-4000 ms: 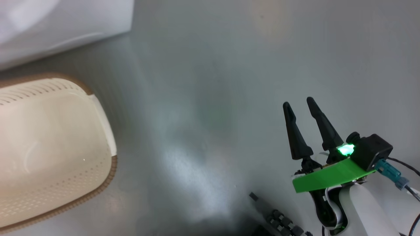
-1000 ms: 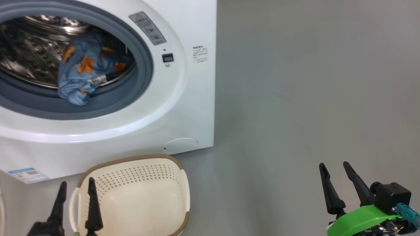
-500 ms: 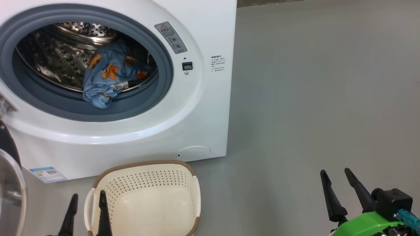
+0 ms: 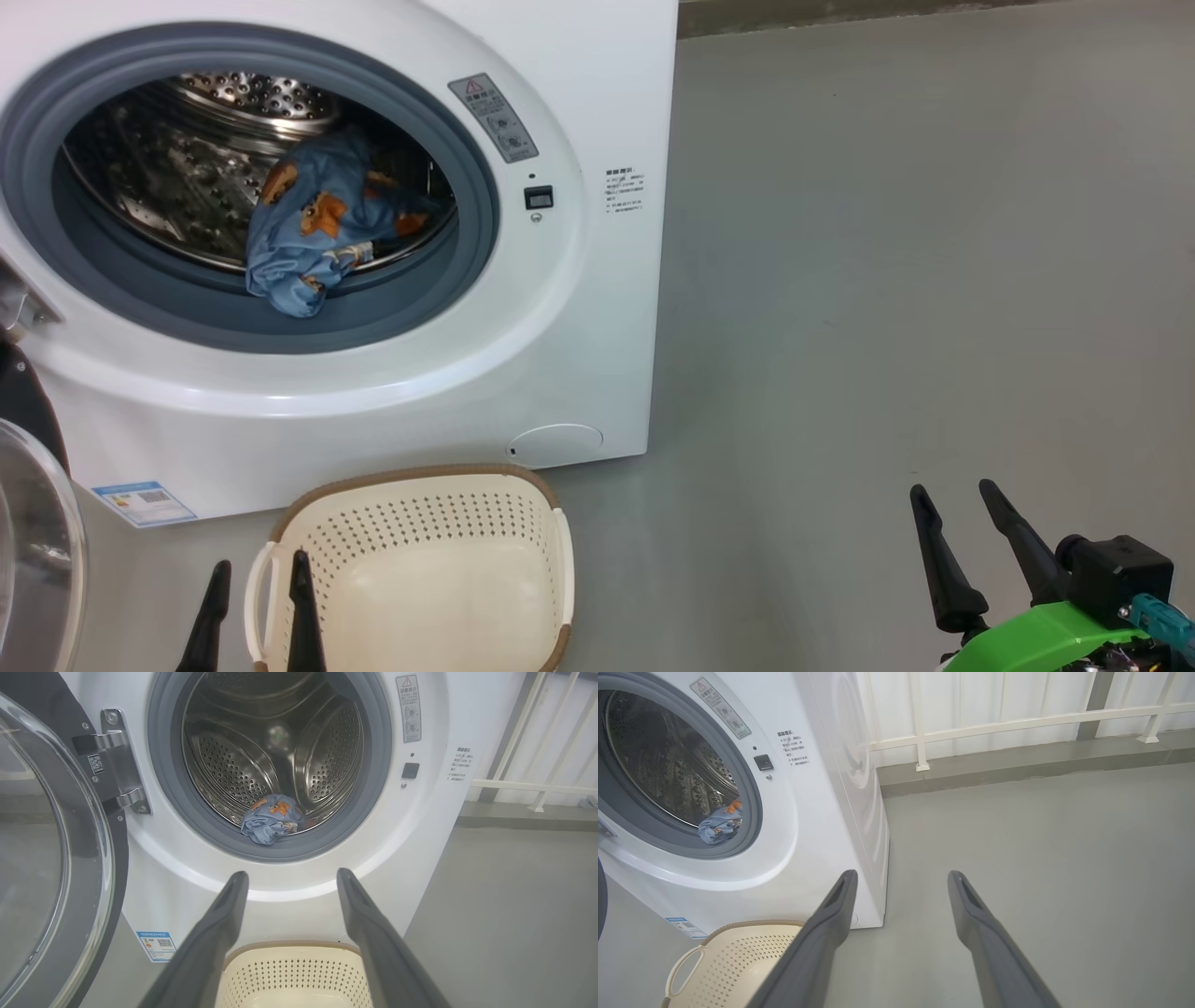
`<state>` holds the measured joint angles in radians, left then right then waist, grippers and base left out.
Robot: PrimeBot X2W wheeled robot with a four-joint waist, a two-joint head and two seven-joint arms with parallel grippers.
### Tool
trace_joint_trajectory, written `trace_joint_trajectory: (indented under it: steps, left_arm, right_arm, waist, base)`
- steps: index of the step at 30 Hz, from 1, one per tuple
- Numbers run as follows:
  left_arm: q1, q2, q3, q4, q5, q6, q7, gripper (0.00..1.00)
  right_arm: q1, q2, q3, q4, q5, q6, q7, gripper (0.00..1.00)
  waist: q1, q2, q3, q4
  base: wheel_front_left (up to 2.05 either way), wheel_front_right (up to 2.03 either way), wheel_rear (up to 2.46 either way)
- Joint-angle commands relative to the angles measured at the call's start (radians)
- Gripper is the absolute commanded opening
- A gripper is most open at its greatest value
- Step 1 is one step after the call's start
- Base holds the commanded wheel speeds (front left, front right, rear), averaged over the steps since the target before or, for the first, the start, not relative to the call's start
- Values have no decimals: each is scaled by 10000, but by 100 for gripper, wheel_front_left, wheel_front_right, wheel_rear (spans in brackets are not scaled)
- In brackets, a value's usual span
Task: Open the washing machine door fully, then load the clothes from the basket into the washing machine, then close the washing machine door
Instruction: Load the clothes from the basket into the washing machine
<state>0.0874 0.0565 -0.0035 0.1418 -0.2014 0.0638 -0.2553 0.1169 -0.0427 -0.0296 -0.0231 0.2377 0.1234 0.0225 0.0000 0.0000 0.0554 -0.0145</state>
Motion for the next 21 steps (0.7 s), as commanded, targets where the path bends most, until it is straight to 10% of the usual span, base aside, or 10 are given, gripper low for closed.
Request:
trace_joint_trajectory:
  steps: [1, 21]
  left_arm:
    - [-115, 26, 282, -218, -94, 76, -64, 100]
    - [-996, 189, 160, 710, -425, 22, 403, 100]
  right_arm:
    - [-56, -125, 239, -327, -63, 73, 15, 100]
    - [-314, -113, 318, -506, 40, 73, 69, 100]
  waist:
    - [0, 0, 1, 9]
    - [0, 0, 788, -247]
  base:
    - [0, 0, 0]
    - [0, 0, 0]
